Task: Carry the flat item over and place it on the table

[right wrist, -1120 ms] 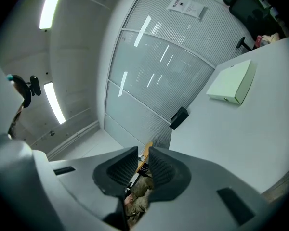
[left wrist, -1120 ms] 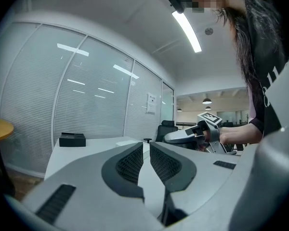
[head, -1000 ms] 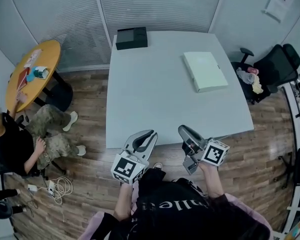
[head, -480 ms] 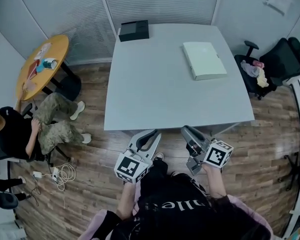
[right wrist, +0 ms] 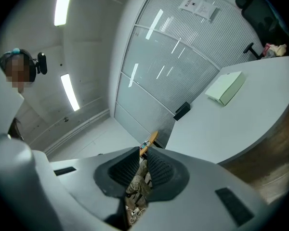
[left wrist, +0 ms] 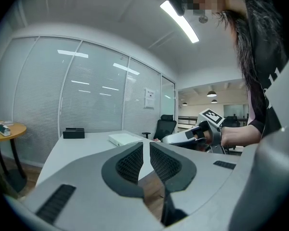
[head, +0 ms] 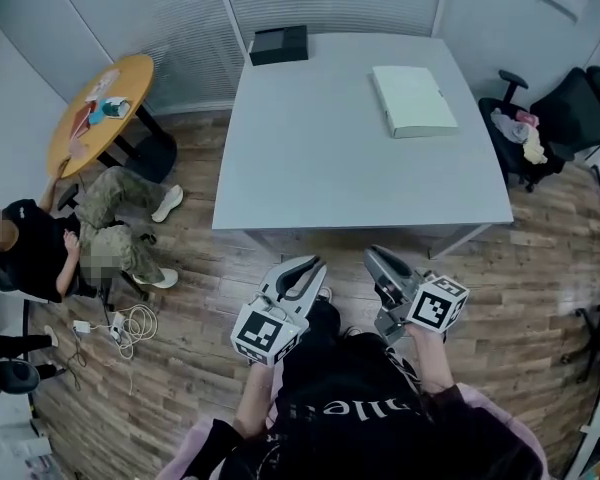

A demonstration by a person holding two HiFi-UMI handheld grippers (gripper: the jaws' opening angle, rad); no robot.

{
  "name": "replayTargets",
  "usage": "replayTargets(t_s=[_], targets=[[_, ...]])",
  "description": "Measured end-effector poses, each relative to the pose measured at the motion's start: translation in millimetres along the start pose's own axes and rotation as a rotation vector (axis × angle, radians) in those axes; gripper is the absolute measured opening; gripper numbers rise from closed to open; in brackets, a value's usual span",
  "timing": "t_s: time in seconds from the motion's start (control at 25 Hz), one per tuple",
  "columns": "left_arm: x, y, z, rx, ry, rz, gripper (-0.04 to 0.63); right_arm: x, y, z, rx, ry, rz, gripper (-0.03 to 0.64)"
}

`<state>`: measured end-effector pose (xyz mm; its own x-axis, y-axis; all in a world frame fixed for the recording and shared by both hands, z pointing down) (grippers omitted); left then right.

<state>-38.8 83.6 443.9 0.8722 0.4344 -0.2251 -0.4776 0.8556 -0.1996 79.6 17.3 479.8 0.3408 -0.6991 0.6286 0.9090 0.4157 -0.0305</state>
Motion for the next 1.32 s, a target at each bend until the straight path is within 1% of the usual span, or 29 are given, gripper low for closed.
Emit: replayTargets(t_s=[0.52,0.84,1.08,1.32], targets=[[36,17,12,0.006,-0.016,0.01,0.06,-24,29,18,-0.009,0.028,-0.039,0.049],[49,19,14,0.007,-0.032,0.014,0.06,-24,44,19,0.004,0.027,-0.042,0.049],[57,17,16,0.008,-0.037,0.003,0.06,-18,52,24,-0.006,0.017,-0.048,0.049],[63,18,20,0.003,-0.036,0.027,0.06,-24,58,29,-0.002,0.022,-0.032,0.049]])
Point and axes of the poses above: the fingertips, and each gripper's own axes: y backward along the fingers, x to its right, z out of its underside, the point moved 3 cm from there along y, backward along the fingers, and after that the axes turned 10 degrees about y, right-handed, at the moved point
